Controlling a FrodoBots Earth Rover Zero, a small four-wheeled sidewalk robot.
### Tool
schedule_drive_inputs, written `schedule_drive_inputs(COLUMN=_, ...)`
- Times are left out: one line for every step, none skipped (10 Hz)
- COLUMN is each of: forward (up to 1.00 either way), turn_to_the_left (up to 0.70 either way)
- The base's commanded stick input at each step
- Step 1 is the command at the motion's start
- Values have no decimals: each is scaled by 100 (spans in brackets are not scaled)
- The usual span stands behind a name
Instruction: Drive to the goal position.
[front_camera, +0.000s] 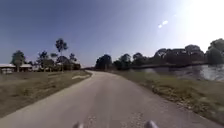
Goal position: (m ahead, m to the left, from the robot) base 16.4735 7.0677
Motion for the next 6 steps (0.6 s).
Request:
schedule_drive_inputs(forward=99, turn_to_the_left=2)
schedule_drive_inputs(forward=100, turn_to_the_left=2)
schedule_drive_inputs(forward=99, turn_to_the_left=2)
schedule_drive_inputs(forward=99, turn_to_the_left=2)
schedule_drive_inputs(forward=99, turn_to_the_left=2)
schedule_drive_inputs(forward=99, turn_to_the_left=2)
